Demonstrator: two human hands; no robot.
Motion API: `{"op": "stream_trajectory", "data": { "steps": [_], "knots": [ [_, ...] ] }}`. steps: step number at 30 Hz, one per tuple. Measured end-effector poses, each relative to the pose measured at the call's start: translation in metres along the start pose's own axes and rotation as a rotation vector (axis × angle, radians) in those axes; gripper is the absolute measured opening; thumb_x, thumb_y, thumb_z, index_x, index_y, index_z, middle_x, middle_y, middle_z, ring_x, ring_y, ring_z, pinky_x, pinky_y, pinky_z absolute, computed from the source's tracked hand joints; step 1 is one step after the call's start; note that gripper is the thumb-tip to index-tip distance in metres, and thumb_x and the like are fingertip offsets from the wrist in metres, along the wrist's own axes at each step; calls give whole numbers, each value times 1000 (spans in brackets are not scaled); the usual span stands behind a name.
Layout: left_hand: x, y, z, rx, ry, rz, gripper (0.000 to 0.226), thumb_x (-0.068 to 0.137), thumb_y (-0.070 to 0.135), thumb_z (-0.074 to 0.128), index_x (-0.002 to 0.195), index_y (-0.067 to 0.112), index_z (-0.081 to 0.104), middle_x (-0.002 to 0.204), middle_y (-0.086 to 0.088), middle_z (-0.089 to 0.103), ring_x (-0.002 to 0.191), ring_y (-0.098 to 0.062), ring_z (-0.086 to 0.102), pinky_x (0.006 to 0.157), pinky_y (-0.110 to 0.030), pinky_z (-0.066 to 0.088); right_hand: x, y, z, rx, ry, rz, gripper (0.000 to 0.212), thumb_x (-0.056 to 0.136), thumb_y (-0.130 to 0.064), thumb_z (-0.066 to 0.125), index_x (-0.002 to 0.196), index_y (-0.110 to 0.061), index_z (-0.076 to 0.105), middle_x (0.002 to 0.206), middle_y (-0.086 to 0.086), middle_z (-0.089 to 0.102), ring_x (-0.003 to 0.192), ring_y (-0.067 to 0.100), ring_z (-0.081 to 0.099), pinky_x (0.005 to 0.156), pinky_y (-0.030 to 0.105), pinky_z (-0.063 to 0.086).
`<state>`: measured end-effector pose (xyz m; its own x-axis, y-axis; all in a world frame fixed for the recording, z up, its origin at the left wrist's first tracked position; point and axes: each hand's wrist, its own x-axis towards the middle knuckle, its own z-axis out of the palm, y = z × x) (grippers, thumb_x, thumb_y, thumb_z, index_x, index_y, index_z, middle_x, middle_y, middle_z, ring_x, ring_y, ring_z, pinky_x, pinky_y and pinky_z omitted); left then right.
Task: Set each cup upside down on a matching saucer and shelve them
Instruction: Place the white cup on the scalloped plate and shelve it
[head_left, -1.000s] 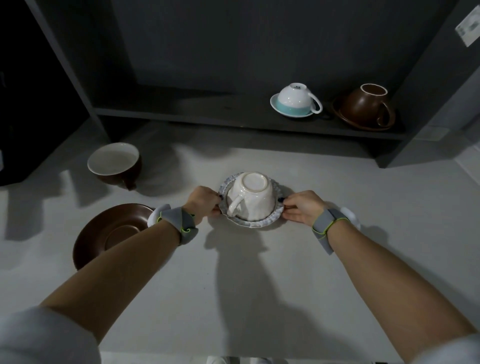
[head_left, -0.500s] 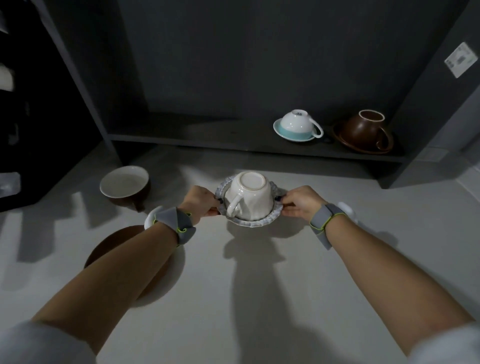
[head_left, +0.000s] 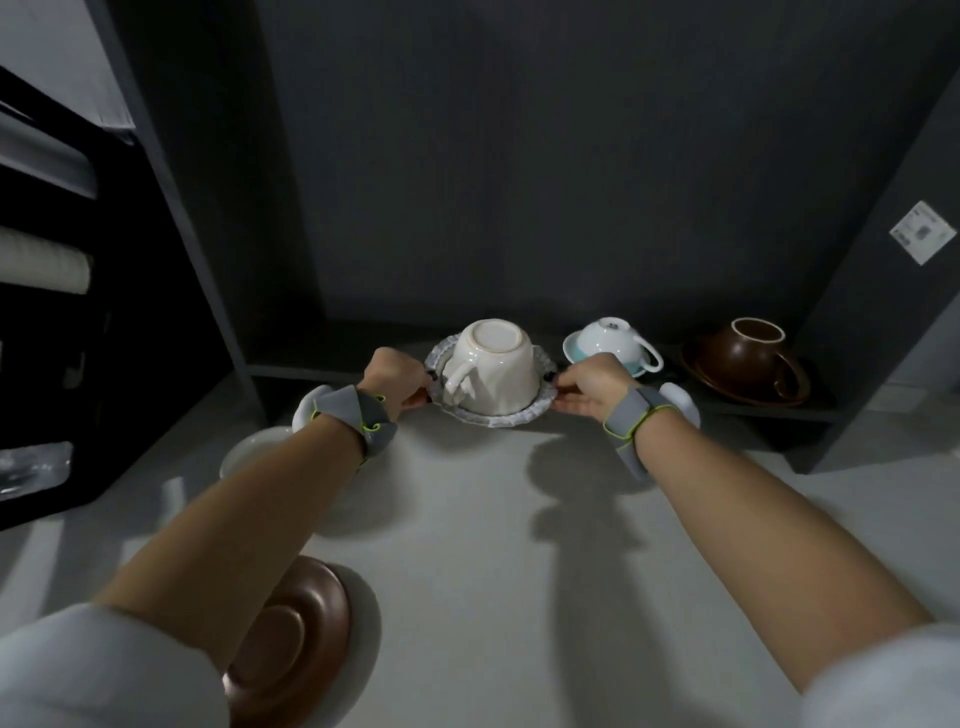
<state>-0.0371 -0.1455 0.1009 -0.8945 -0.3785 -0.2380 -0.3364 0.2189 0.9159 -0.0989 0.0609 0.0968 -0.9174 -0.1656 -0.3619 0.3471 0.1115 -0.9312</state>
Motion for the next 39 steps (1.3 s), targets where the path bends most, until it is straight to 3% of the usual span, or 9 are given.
{"op": "stream_trajectory", "data": {
  "steps": [4, 8, 14, 18, 22, 24, 28, 34, 39],
  "knots": [
    [28, 5, 2, 3, 24, -10, 31, 89, -5, 47, 63, 12, 45, 69, -4, 49, 60, -13, 49, 83, -29, 53, 23, -8, 8, 10, 36, 22, 30, 92, 11, 38, 66, -3, 45, 61, 13, 55, 58, 22, 52, 88, 42, 45],
    [51, 7, 4, 12, -15, -19, 30, 90, -3, 46, 64, 13, 46, 69, -1, 48, 59, -11, 49, 44, -10, 47, 43, -13, 11, 37, 48, 58, 33, 95, 8, 36, 65, -5, 42, 67, 10, 47, 59, 18, 47, 92, 39, 44],
    [77, 8, 13, 10, -28, -23, 31, 90, -5, 45, 64, 13, 45, 69, -2, 48, 60, -13, 48, 61, -24, 48, 60, -16, 12, 5, 123, 96, 33, 94, 9, 38, 64, -4, 40, 65, 12, 46, 30, 17, 57, 30, 18, 46],
    [85, 6, 17, 32, -10, -30, 31, 89, -5, 45, 63, 12, 45, 67, -2, 48, 59, -12, 48, 76, -27, 50, 69, -14, 13, 25, 166, 73, 25, 91, 13, 40, 69, 2, 46, 72, 17, 51, 67, 31, 57, 79, 36, 55],
    [89, 6, 19, 13, -16, -21, 30, 89, -4, 46, 64, 13, 46, 68, -1, 49, 61, -11, 50, 70, -25, 51, 74, -16, 16, 44, 220, 46, 15, 87, 13, 45, 78, 2, 50, 99, 23, 50, 95, 33, 55, 63, 34, 57],
    [89, 7, 19, -5, -16, -27, 30, 89, -4, 46, 64, 12, 45, 69, -2, 50, 61, -11, 50, 65, -24, 50, 75, -18, 17, 50, 226, 46, 14, 86, 12, 46, 94, 4, 52, 101, 23, 50, 99, 34, 56, 76, 37, 57],
    [84, 9, 16, -31, -37, -36, 32, 90, -5, 45, 65, 14, 44, 73, -2, 48, 61, -10, 50, 58, -19, 50, 75, -18, 15, 85, 226, 55, 13, 85, 14, 46, 81, 2, 50, 97, 24, 52, 91, 32, 55, 57, 35, 53],
    [68, 14, 12, 18, -86, -70, 29, 90, -6, 45, 64, 6, 48, 71, -8, 52, 62, -15, 50, 62, -22, 46, 72, -22, 9, -106, 222, 49, 24, 85, 7, 50, 63, -1, 49, 67, 12, 52, 62, 24, 58, 80, 34, 53],
    [47, 17, -4, 142, -72, -35, 29, 90, -2, 46, 65, 11, 48, 69, -3, 51, 60, -12, 50, 61, -20, 45, 53, -27, 4, -187, 187, 63, 16, 89, 0, 51, 104, 5, 54, 70, 15, 49, 58, 22, 54, 69, 34, 55]
  ]
}}
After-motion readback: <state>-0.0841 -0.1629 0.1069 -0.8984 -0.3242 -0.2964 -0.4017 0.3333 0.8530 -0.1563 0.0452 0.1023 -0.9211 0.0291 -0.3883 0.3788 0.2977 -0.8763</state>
